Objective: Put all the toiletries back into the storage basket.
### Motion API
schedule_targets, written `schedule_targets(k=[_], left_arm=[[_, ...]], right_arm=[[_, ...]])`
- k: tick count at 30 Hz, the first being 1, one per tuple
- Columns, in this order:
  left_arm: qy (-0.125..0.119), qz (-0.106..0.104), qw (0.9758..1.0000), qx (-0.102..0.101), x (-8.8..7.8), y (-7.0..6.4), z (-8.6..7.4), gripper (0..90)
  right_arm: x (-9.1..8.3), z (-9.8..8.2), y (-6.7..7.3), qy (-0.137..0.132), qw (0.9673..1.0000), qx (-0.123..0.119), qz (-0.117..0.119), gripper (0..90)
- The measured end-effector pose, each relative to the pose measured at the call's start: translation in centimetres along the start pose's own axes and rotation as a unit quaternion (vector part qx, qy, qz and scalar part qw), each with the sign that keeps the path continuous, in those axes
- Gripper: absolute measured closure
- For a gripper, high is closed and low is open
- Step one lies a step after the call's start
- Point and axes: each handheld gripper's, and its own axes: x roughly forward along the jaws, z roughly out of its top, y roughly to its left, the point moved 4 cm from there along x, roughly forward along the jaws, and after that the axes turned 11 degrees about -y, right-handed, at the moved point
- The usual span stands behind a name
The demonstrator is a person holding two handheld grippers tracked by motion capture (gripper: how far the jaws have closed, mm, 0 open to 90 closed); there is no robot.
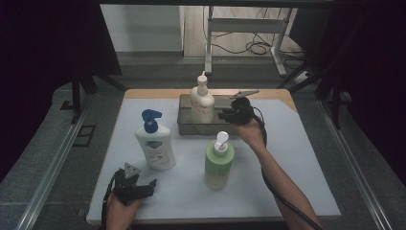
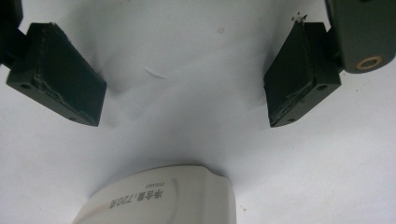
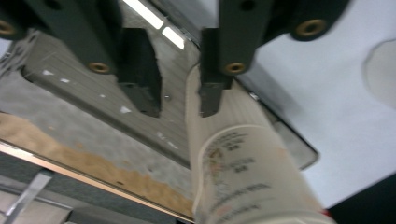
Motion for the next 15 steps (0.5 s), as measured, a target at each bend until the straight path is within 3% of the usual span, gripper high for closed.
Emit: schedule_targets(k=[6,15], left_arm=[[0.000,0.000,1.0000,0.000,0.0,0.0,0.0,12.5],[0.000,0.000,1.0000,0.000,0.0,0.0,0.0,12.5]], right_arm=[[1.5,-0.3,-0.3,0.008,0.9999,0.004,-0.008,89.5],[4.0,-0.7,0.5,0.037,0.9991,-0.001,-0.023,89.8]])
